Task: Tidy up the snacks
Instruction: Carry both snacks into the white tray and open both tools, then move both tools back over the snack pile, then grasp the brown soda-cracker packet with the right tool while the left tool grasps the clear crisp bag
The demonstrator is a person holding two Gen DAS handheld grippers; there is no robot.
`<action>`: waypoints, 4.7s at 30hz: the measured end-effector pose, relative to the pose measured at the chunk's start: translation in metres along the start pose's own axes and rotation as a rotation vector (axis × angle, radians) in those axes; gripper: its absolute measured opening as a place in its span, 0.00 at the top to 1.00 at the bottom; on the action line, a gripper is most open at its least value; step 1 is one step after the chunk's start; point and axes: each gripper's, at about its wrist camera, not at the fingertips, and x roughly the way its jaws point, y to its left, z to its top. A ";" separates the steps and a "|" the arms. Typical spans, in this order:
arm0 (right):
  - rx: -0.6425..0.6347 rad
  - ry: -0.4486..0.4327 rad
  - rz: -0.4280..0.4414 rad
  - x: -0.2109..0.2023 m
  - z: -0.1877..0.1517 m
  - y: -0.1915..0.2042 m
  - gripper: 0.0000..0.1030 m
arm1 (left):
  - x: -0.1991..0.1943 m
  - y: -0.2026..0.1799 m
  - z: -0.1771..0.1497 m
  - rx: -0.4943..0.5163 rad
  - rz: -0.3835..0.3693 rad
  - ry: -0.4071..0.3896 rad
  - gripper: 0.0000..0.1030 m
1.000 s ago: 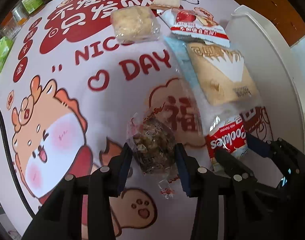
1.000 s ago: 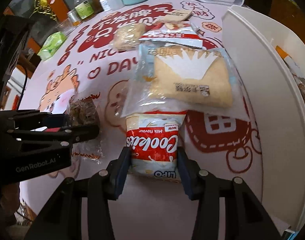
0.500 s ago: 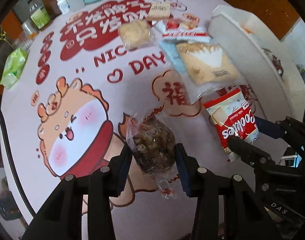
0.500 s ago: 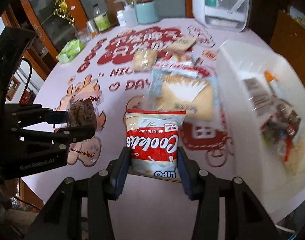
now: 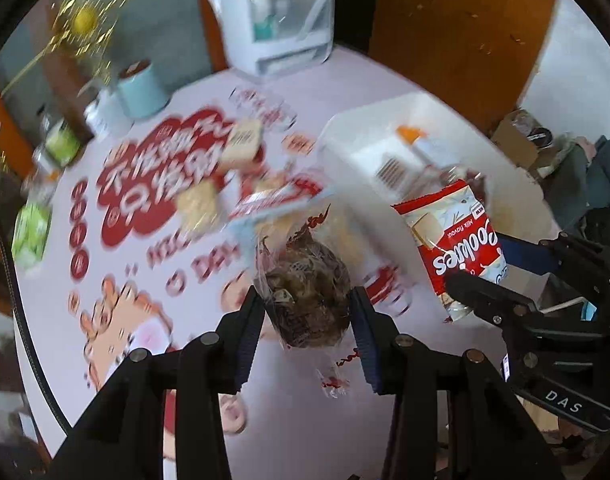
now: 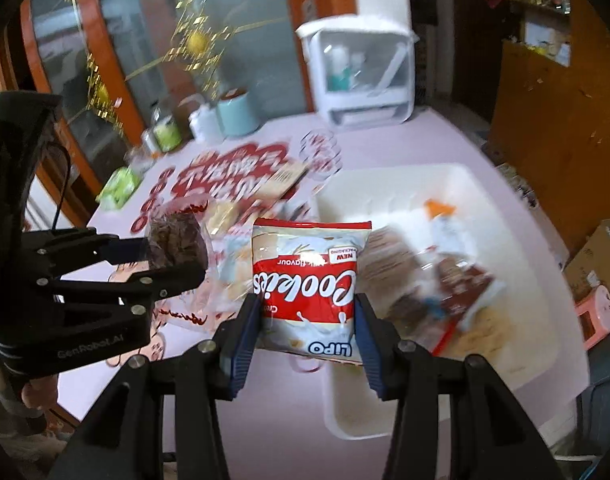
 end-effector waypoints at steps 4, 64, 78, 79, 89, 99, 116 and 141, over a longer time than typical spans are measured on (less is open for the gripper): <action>0.030 -0.050 -0.013 -0.019 0.008 -0.034 0.55 | -0.005 -0.033 0.026 0.023 -0.015 -0.043 0.59; 0.111 0.034 0.002 0.026 0.031 -0.075 0.43 | 0.035 -0.081 0.094 -0.014 0.128 -0.042 0.19; 0.031 0.047 0.051 0.053 0.087 0.010 0.43 | -0.020 0.061 0.065 -0.137 0.286 -0.087 0.18; 0.031 0.052 0.058 0.059 0.096 0.014 0.43 | -0.020 0.070 0.065 -0.146 0.292 -0.088 0.18; 0.141 0.170 0.086 0.173 0.177 0.031 0.43 | 0.047 0.142 0.093 -0.170 0.311 -0.013 0.17; 0.291 0.336 0.031 0.311 0.192 0.024 0.43 | 0.163 0.171 0.110 -0.283 0.245 0.110 0.17; 0.230 0.432 -0.035 0.393 0.178 0.062 0.34 | 0.224 0.192 0.078 -0.386 0.262 0.189 0.17; 0.160 0.299 0.171 0.273 0.166 0.084 0.54 | 0.146 0.216 0.045 -0.556 0.163 0.119 0.43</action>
